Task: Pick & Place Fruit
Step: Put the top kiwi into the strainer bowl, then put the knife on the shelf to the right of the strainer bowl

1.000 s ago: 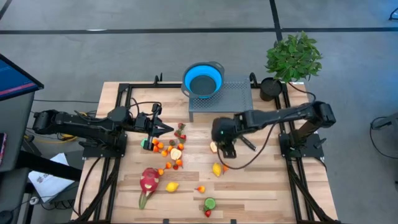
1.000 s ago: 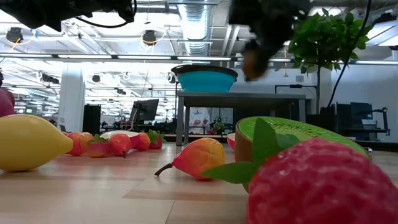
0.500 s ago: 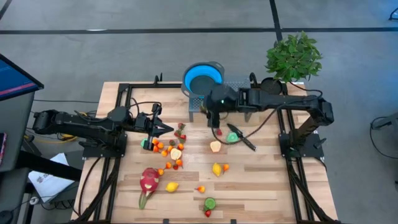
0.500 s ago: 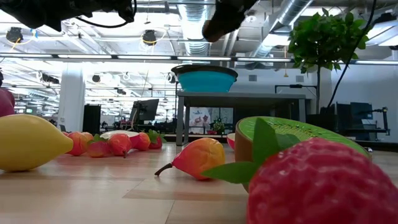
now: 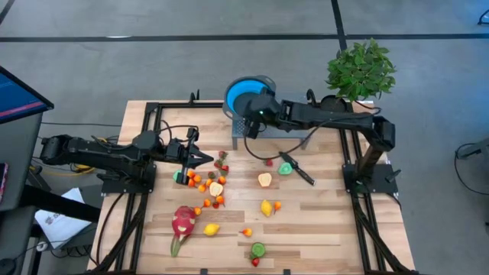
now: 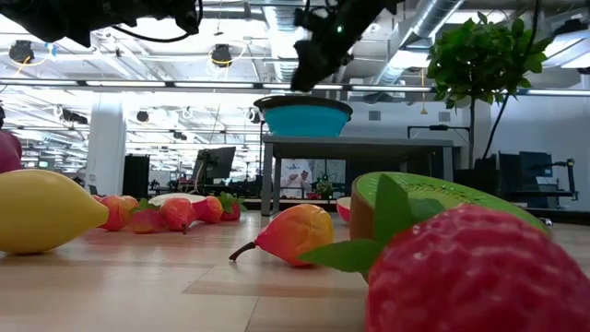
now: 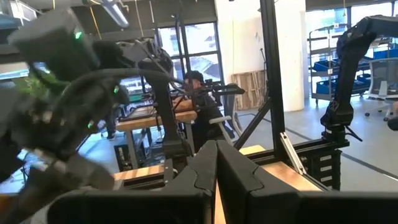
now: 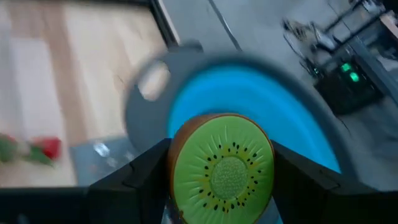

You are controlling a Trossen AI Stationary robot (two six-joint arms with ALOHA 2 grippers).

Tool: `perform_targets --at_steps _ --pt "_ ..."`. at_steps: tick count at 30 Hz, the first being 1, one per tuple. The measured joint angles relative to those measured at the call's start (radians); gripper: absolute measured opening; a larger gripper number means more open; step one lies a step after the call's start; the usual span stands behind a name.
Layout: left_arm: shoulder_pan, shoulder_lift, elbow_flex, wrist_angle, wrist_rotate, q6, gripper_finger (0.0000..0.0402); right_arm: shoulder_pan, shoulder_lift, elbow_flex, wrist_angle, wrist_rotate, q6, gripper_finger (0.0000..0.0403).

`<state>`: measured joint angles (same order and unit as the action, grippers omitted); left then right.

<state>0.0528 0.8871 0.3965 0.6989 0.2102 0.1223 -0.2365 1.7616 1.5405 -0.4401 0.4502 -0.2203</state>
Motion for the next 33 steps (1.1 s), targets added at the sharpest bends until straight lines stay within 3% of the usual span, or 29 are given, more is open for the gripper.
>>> perform_targets --at_steps 6,18,27,33 --pt "0.0 0.0 0.0 -0.004 0.0 0.0 0.0003 -0.004 0.02 -0.001 0.001 0.093 -0.01 0.0246" --pt "0.0 0.0 0.0 -0.003 0.0 0.0 0.0003 0.011 -0.039 -0.001 0.015 0.098 -0.076 0.0263" --pt "0.0 0.0 0.0 -0.003 0.0 0.0 0.0003 0.121 -0.182 -0.001 -0.077 0.098 -0.042 0.0234" --pt "0.0 0.0 0.0 -0.003 0.0 0.0 0.0003 0.198 -0.261 -0.001 -0.301 0.098 0.099 0.0202"
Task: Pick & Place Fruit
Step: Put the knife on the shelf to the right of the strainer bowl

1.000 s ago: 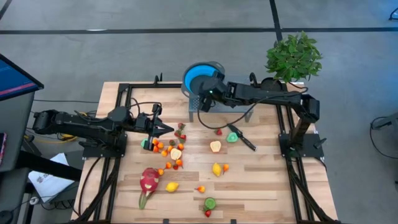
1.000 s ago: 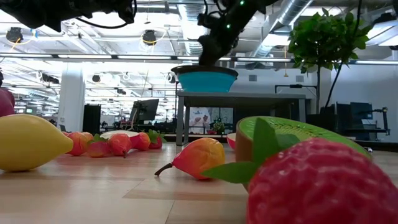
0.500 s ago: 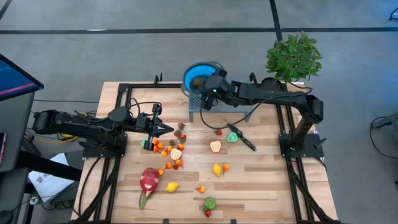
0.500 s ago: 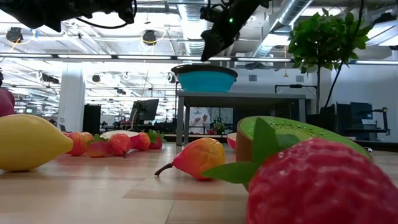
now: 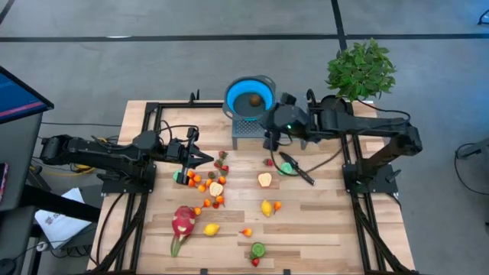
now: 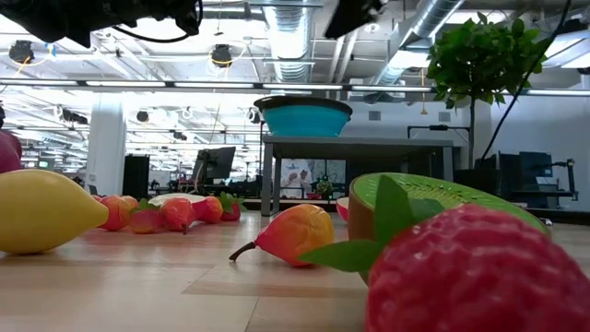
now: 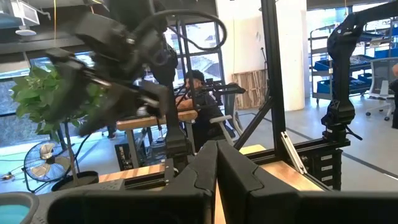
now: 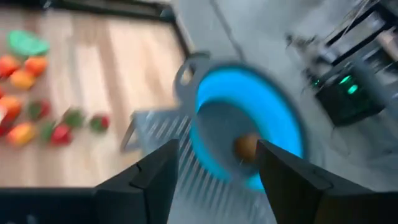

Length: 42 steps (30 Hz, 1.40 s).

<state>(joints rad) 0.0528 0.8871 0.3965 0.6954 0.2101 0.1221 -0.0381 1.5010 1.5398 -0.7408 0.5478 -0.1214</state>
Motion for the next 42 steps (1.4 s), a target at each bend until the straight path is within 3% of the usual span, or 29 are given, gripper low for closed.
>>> perform_targets --at_steps 8,19,29,37,42 --pt "0.0 0.0 0.0 -0.006 0.0 0.0 0.0003 0.082 -0.083 -0.082 -0.253 -0.023 0.239 0.0139" --pt "0.0 0.0 0.0 -0.007 0.0 0.0 0.0003 0.17 -0.309 -0.501 -0.026 -0.057 0.424 0.0049" --pt "0.0 0.0 0.0 -0.01 0.0 0.0 0.0003 0.182 -0.454 -0.708 -0.063 -0.082 0.694 0.0018" --pt "0.0 0.0 0.0 -0.015 0.0 0.0 0.0003 0.182 -0.464 -0.803 -0.236 -0.248 0.984 0.0011" --pt "0.0 0.0 0.0 -0.017 0.0 0.0 0.0003 0.182 -0.449 -0.855 -0.23 -0.372 1.016 0.0016"
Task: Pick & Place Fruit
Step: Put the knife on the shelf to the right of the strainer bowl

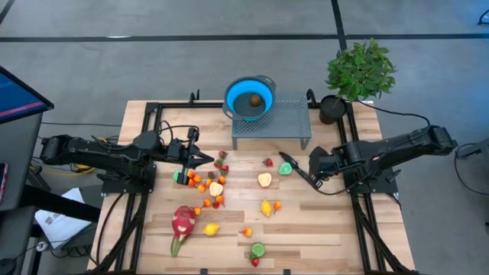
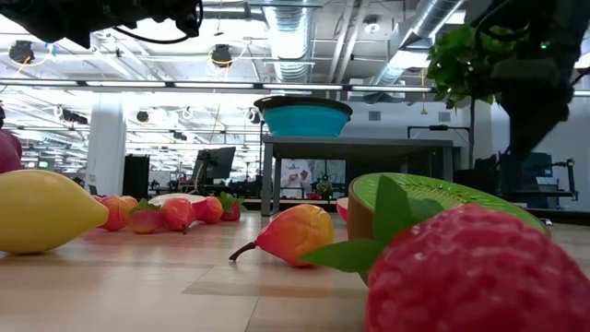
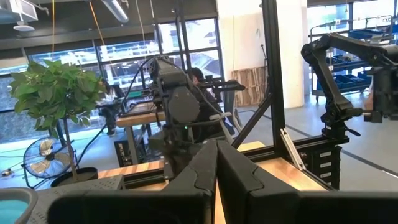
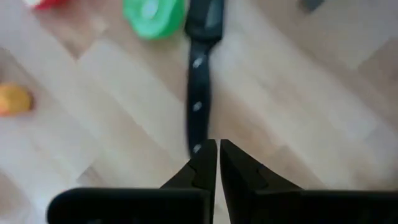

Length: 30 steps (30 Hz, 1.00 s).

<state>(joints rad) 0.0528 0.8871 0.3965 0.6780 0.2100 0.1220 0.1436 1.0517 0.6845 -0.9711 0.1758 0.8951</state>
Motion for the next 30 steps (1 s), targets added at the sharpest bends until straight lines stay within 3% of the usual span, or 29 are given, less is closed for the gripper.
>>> perform_targets --at_steps 7,19,30 --pt "0.0 0.0 0.0 -0.003 0.0 0.0 0.0003 0.0 0.04 -0.014 0.009 -0.048 -0.036 0.0046" --pt "0.0 0.0 0.0 -0.004 0.0 0.0 0.0003 0.0 0.185 -0.014 0.042 -0.061 -0.083 0.0194" --pt "0.0 0.0 0.0 -0.005 0.0 0.0 0.0003 -0.013 0.355 -0.014 0.126 -0.104 -0.16 0.0205"
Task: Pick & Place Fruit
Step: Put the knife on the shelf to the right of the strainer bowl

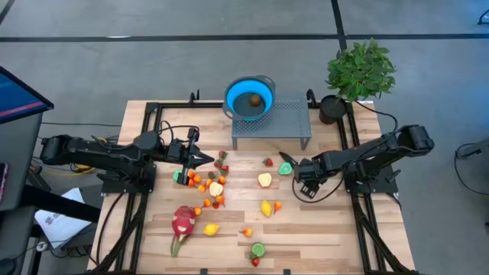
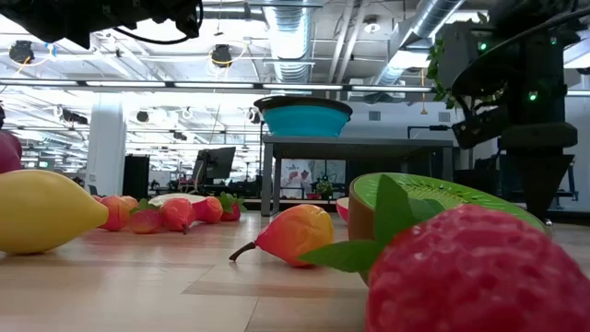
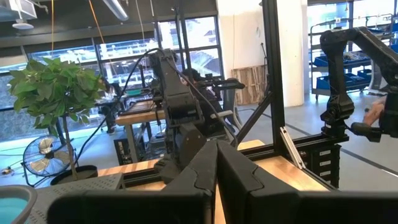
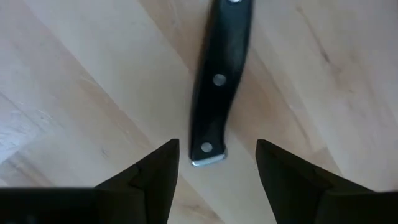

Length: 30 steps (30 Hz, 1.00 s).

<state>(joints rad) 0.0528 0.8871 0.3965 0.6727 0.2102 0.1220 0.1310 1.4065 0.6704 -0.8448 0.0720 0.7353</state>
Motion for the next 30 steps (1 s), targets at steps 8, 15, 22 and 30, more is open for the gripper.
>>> perform_targets --at_steps 8,15,22,30 --pt "0.0 0.0 0.0 0.0 0.0 0.0 0.0003 -0.048 0.075 0.004 0.076 -0.03 -0.091 0.0188" --pt "0.0 0.0 0.0 0.0 0.0 0.0 0.0003 -0.068 0.099 0.005 0.085 -0.057 -0.159 0.0163" --pt "0.0 0.0 0.0 0.0 0.0 0.0 0.0003 -0.065 0.1 0.004 0.089 -0.058 -0.163 0.0083" --pt "0.0 0.0 0.0 0.0 0.0 0.0 0.0003 -0.065 0.101 0.002 0.092 -0.057 -0.162 0.0103"
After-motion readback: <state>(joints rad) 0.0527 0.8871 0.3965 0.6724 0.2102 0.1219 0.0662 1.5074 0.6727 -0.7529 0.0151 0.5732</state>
